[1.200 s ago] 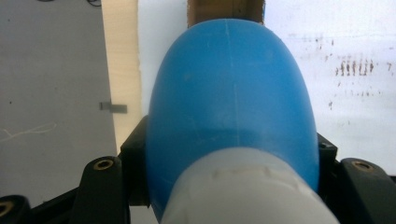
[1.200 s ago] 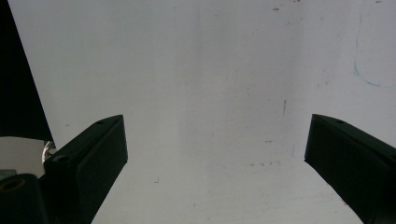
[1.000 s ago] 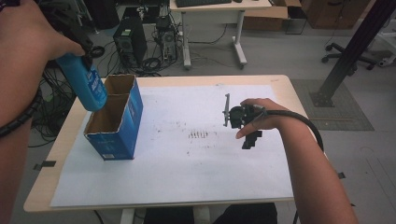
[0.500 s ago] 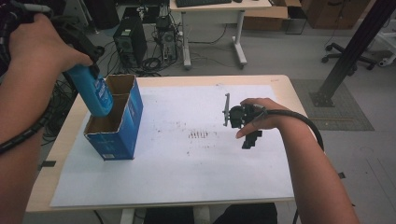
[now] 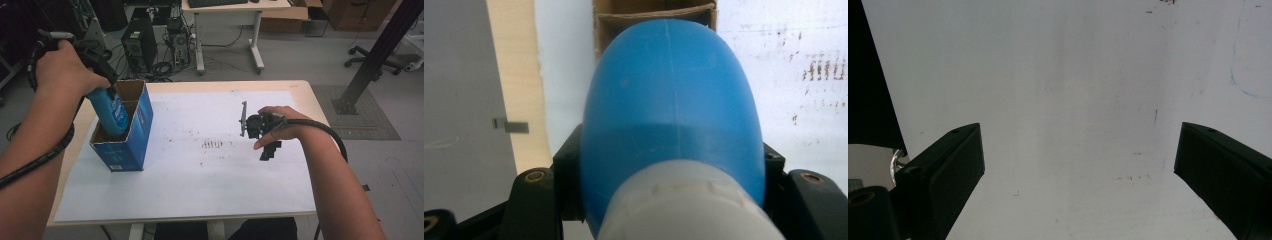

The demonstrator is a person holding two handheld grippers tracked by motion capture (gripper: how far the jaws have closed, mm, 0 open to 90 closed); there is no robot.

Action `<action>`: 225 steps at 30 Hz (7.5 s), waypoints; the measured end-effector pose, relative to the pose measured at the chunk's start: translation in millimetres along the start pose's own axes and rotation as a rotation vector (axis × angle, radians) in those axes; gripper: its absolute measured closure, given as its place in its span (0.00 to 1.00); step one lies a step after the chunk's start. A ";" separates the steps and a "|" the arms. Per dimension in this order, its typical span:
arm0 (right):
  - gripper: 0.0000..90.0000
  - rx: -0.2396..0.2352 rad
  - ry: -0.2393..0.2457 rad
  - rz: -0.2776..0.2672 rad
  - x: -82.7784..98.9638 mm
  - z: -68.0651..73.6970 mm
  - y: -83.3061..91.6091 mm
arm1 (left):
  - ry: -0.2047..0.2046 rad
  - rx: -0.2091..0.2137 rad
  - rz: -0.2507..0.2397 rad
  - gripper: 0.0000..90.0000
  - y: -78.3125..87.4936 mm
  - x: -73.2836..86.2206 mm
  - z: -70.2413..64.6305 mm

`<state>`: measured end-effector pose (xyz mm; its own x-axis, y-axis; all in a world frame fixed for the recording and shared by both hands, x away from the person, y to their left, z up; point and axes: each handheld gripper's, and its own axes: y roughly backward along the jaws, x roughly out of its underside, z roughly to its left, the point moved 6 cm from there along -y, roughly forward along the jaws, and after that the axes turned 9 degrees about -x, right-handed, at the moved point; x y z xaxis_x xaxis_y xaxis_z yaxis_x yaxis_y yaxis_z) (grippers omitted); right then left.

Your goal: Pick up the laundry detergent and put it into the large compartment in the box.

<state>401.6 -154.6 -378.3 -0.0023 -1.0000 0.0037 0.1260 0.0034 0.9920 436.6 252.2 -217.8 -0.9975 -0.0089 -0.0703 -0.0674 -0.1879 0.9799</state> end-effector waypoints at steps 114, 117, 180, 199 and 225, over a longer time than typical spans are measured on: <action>0.06 0.008 0.020 0.006 -4.0 5.7 -2.8 | -0.031 -0.031 -0.005 0.31 -114.4 5.9 -18.7; 0.06 0.010 0.020 0.005 -4.0 6.1 -2.0 | -0.026 -0.048 -0.011 0.27 -108.4 6.6 -17.1; 0.07 0.018 -0.013 0.013 8.5 14.2 7.7 | -0.746 -0.051 -0.204 0.00 -6.1 13.5 -81.5; 0.07 0.014 -0.035 0.013 18.1 12.4 10.9 | -1.022 0.085 -0.250 0.00 26.5 4.8 -128.7; 0.07 0.016 -0.048 0.013 29.6 10.1 13.1 | -1.411 0.103 -0.298 0.00 36.5 15.0 -184.0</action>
<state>393.2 -184.1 -363.9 -0.0484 -0.9986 0.0225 0.1105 0.0170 0.9937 423.2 64.5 -217.5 -0.1323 0.9870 -0.0910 -0.2135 0.0613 0.9750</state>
